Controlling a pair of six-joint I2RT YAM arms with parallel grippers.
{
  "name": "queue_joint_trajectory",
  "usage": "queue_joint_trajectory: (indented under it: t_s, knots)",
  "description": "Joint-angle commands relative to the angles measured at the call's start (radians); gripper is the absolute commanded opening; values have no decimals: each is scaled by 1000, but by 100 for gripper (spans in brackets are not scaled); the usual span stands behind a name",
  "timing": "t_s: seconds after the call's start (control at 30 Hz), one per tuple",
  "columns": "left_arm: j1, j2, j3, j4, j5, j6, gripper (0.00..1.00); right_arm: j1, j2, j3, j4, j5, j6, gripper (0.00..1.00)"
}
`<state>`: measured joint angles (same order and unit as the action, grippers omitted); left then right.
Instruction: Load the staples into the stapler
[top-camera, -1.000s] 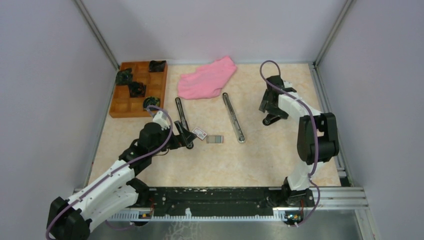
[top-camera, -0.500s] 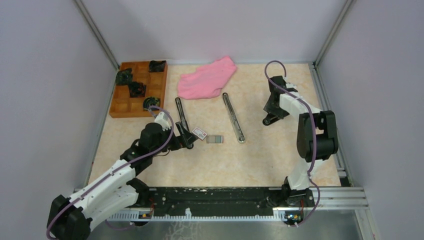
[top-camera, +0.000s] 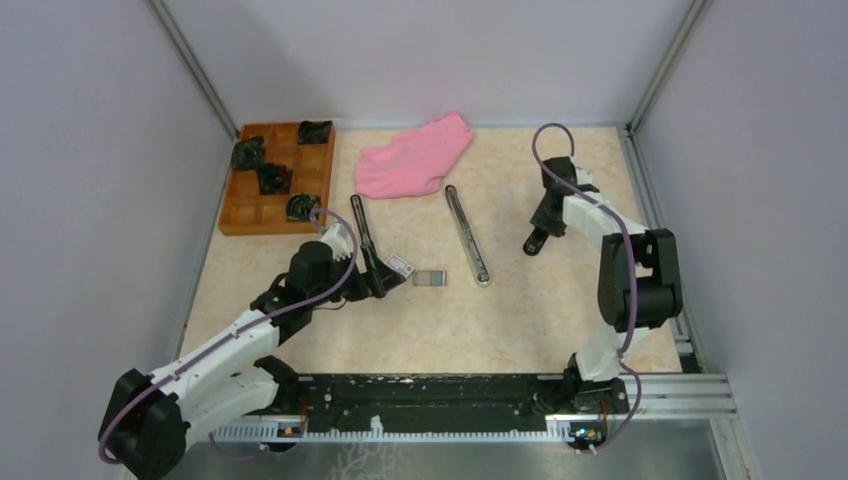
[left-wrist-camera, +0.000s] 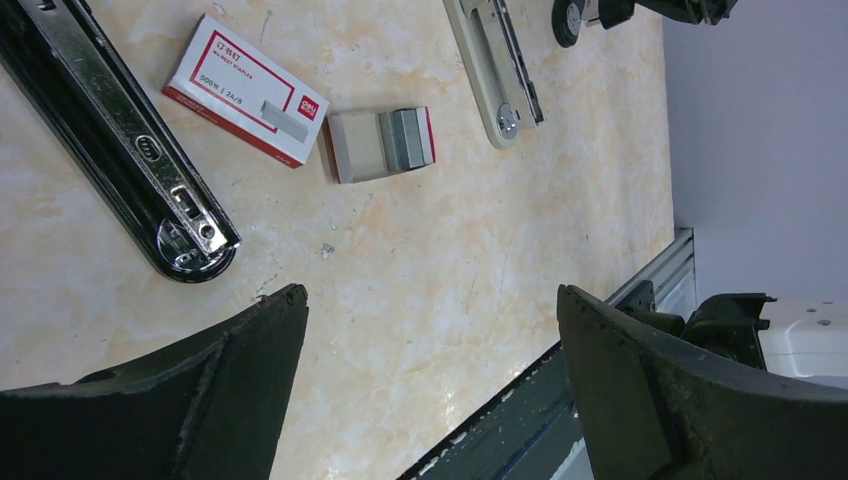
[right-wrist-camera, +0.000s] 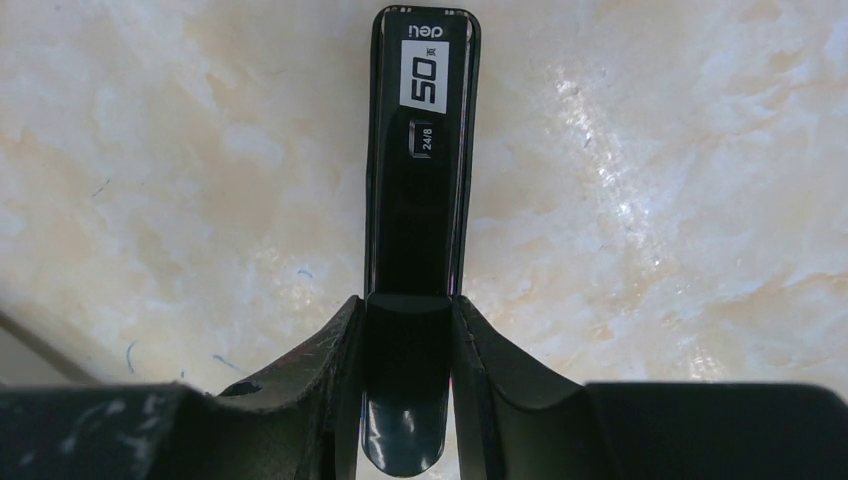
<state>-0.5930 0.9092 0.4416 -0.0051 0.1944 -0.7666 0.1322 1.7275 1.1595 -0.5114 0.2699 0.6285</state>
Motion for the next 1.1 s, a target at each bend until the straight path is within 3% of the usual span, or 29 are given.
queue_joint_trajectory:
  t_s: [0.0,0.4,0.73,1.07]
  knots:
    - [3,36,18,70,59,-13,98,-4,-138,-60,128,-138,-8,0]
    - [-25,149,89,136,104,-35,97,24,-335,-158,324,-341,-27,0]
    - [-62,288,199,169,105,-57,94,183,-449,-197,425,-373,19,0]
    - [-89,374,288,184,82,-57,88,355,-465,-203,519,-355,42,0]
